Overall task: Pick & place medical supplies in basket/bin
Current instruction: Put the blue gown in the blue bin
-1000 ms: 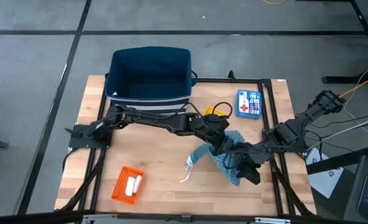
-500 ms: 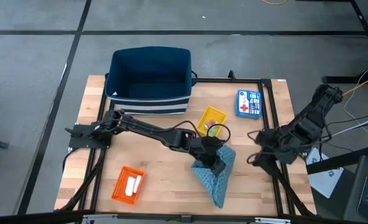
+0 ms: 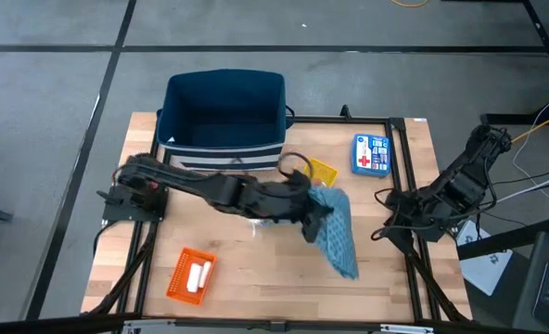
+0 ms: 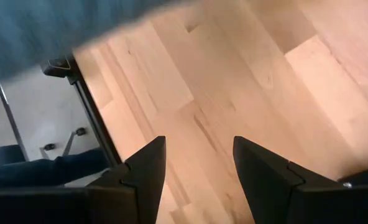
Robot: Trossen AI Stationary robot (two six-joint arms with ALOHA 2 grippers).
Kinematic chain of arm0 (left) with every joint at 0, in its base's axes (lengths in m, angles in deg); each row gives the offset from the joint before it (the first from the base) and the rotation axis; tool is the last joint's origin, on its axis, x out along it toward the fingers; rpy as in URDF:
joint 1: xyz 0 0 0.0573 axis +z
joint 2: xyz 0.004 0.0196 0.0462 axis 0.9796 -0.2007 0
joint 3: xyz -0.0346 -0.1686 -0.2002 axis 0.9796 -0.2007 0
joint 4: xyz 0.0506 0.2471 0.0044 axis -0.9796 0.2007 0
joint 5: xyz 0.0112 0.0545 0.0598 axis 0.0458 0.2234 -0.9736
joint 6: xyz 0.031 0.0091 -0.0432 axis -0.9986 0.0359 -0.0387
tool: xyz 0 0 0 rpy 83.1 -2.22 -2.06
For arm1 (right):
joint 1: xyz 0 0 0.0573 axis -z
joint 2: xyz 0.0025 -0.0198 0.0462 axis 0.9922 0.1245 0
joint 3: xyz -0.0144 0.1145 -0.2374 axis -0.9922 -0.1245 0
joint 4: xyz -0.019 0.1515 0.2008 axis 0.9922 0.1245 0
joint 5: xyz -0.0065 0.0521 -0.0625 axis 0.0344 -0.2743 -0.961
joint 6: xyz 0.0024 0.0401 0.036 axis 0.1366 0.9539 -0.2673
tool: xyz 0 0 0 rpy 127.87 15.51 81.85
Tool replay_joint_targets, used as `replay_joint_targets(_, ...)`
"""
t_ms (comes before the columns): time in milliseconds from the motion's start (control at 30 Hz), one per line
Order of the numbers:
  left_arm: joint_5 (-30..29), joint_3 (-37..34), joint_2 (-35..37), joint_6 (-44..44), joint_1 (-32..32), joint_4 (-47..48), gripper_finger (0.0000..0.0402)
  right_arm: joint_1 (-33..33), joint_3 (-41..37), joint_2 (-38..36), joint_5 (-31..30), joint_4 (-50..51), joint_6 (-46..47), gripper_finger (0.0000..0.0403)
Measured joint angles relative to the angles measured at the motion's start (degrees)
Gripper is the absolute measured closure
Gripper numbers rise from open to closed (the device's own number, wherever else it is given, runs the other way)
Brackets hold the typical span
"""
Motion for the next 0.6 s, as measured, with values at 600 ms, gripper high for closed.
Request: replay_joint_targets(600,-13.38,11.63,14.52,-34.17,4.45,3.53,0.04,0.0,-0.09,0.09,-3.94,0.0,-0.32,0.0214)
